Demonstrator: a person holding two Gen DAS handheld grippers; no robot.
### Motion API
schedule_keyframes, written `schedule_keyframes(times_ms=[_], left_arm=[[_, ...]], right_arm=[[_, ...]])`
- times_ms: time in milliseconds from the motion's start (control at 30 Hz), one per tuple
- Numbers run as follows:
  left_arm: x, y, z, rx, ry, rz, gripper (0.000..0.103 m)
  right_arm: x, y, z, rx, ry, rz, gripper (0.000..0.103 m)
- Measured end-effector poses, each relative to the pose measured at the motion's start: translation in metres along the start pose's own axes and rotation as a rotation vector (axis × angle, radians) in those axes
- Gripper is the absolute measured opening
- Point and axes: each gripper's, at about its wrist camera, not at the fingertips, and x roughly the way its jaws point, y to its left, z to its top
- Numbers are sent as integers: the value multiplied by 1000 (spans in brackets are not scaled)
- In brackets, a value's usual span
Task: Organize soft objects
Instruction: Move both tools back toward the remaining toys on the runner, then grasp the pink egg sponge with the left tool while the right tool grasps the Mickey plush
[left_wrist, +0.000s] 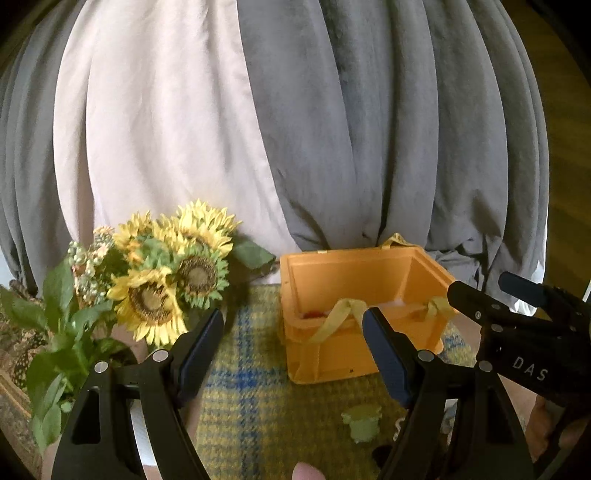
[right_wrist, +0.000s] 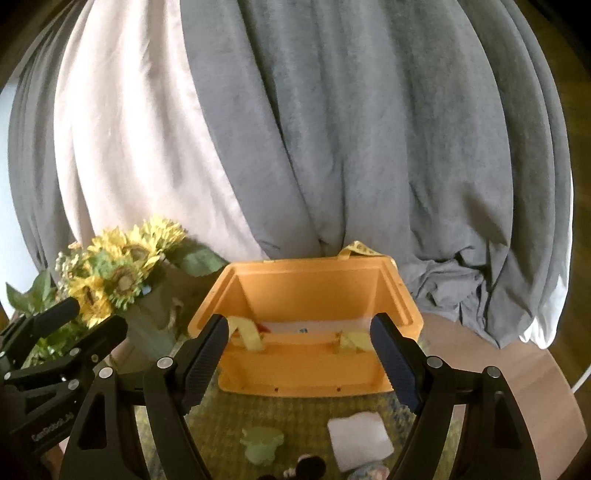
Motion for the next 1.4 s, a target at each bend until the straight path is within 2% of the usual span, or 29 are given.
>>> schedule_keyframes(times_ms=[300,600,1400], left_arm=[[-18,-1,-23,4,40,9,77],[-28,-8,-52,24,87,25,77],[-26,-20,-133,14,294,57,77]], right_arm=[[-16,5,-20,-19,30,13,80],[-23,0,-44,-33,98,21,80],[-14,0,-113,-123,306,39,80]])
